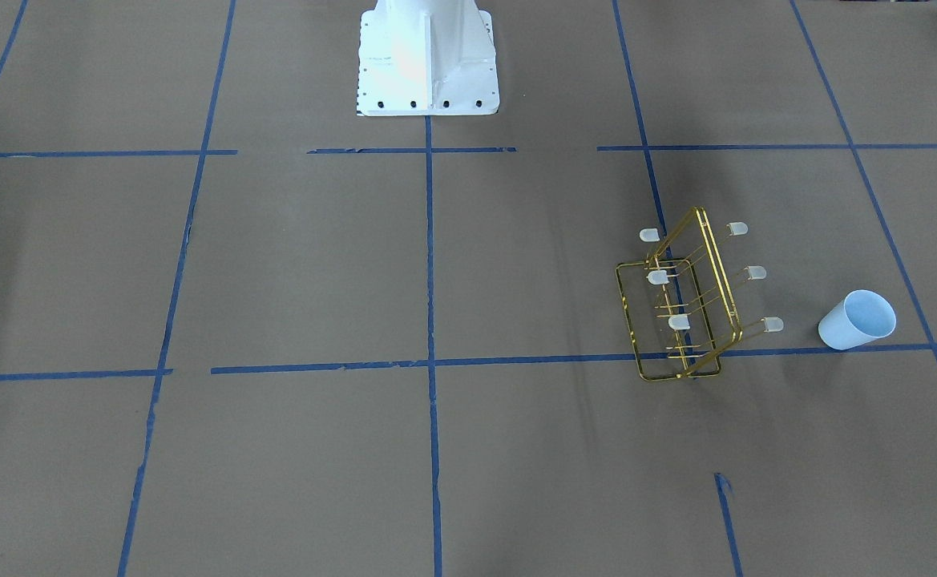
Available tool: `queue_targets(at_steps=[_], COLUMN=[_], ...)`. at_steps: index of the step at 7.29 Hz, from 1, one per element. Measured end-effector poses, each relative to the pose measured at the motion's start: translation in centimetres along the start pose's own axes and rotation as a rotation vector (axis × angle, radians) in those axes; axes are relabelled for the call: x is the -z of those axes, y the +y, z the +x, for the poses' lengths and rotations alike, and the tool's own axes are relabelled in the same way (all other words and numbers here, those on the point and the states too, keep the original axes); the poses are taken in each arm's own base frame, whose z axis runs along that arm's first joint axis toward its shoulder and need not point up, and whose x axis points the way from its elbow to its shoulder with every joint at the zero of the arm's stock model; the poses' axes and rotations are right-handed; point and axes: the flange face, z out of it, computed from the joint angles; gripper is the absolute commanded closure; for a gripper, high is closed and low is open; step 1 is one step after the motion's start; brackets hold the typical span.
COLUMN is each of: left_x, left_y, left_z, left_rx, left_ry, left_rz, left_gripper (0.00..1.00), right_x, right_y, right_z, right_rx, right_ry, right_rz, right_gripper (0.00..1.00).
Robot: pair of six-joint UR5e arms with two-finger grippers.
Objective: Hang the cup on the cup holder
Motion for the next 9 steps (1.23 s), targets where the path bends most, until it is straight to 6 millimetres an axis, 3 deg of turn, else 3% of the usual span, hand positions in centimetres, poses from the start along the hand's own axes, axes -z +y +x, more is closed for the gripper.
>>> queue_targets(at_steps=[2,5,7,9], left_x=[1.2,4.9,4.6,1.9], left_y=[-0.1,1.1,3.6,5.4], left_z=[0.9,3.4,4.4,6.4], left_rx=[0.021,0.099,0.062,0.081], left_ry=[-0.009,-0.162,-0.198,-0.195], left_rz=[0.026,0.173,0.287,0.372], left_gripper=[0.00,0.00,0.00,0.00], right_x=[0.0,0.0,0.0,0.0], right_y=[0.0,0.0,0.0,0.0], right_z=[0.0,0.0,0.0,0.0], right_rx=[0.000,0.000,0.000,0.001], right_ry=[0.000,0.000,0.000,0.000], right_rz=[0.000,0.000,0.000,0.000], right_gripper=[0.00,0.00,0.00,0.00])
